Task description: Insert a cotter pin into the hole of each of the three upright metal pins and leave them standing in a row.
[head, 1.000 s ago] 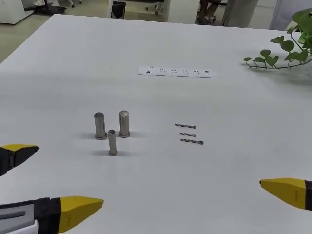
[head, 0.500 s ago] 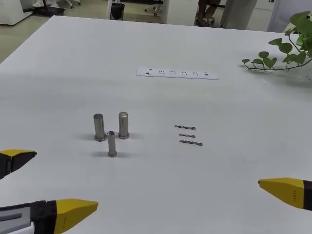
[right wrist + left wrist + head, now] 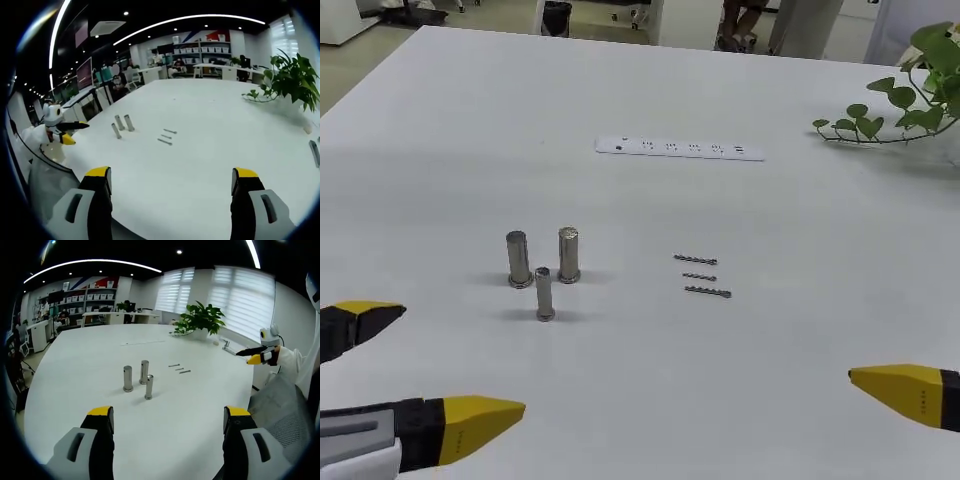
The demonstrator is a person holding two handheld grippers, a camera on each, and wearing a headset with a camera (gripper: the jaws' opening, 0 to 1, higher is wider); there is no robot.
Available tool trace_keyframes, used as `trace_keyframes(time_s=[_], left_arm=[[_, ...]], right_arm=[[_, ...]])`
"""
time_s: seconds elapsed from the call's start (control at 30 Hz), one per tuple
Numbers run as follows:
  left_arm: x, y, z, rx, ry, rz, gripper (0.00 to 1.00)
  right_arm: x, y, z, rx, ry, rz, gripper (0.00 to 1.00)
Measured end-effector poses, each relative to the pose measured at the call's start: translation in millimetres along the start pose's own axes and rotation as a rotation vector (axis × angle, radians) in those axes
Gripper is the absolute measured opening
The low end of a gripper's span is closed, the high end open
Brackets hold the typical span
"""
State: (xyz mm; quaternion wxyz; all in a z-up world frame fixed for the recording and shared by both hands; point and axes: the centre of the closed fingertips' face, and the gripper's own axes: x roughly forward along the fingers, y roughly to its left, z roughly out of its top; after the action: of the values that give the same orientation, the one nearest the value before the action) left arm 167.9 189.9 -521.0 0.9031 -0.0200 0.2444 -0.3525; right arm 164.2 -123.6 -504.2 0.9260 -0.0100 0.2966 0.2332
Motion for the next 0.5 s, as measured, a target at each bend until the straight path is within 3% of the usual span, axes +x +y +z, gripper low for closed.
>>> trace_keyframes(time_s=[0.2,0.5], left_arm=[[8.7,6.1,11.5,0.018,-0.015,0.002,0.88],[19.8,3.4,11.5,0.047,-0.003,-0.037,0.81]], right_arm=[[2.2,2.2,1.1,-0.008,0.003,0.010,0.98],[2.0,3.5,0.6,-0.002,0.004,0.015,0.98]])
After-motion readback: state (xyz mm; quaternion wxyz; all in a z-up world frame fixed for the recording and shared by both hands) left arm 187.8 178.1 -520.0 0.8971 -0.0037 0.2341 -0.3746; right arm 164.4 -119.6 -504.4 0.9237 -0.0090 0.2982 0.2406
